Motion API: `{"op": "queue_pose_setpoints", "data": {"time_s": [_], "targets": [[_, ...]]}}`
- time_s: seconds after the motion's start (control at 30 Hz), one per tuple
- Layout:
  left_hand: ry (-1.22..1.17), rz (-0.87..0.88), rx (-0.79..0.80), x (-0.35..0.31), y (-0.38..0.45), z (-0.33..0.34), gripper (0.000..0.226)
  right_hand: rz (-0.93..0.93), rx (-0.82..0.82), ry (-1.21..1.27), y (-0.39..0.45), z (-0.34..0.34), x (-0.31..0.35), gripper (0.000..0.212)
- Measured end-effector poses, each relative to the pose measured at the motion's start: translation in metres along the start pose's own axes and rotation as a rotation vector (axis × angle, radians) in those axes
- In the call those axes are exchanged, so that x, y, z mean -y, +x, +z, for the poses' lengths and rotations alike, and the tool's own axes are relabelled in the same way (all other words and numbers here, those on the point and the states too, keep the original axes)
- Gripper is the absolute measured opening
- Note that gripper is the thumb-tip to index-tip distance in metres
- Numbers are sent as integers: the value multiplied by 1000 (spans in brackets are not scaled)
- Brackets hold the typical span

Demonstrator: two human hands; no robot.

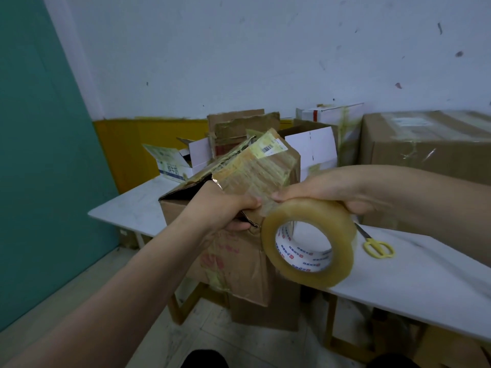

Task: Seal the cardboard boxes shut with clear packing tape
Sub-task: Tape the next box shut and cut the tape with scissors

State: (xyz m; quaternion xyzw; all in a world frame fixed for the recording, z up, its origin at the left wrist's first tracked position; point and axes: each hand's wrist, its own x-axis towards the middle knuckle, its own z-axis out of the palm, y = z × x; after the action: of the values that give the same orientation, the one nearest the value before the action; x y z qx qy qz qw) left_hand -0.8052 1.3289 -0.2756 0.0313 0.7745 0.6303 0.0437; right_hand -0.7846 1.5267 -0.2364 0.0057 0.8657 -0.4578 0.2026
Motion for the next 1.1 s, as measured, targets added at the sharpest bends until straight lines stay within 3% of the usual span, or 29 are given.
{"op": "queue_pose_setpoints", "data": {"time_s": [0.17,0.27,0.33,0.43,0.53,0.67,0.8,0.97,1.1], "targets": [[8,59,-31,5,2,1,23,-193,-46,172,-24,1,-29,52],[35,99,-14,8,1,1,21,-322,-189,197,-35,18,-58,59],[47,123,0,10,1,-1,18,-414,-333,190,-32,31,-70,53],[79,142,-25,10,4,-9,12,-530,-425,187,-17,43,-65,40],[185,176,-122,18,12,-30,7,-600,-439,17,9,53,-43,32],[370,217,-214,33,27,-56,28,-601,-399,-11,46,63,-14,36],[470,226,-150,37,37,-63,46,-610,-430,21,64,72,-14,39],[480,209,-80,36,39,-62,46,-623,-380,7,70,71,-20,38],[518,184,-97,36,44,-68,47,-614,-324,-139,68,61,-4,39]]}}
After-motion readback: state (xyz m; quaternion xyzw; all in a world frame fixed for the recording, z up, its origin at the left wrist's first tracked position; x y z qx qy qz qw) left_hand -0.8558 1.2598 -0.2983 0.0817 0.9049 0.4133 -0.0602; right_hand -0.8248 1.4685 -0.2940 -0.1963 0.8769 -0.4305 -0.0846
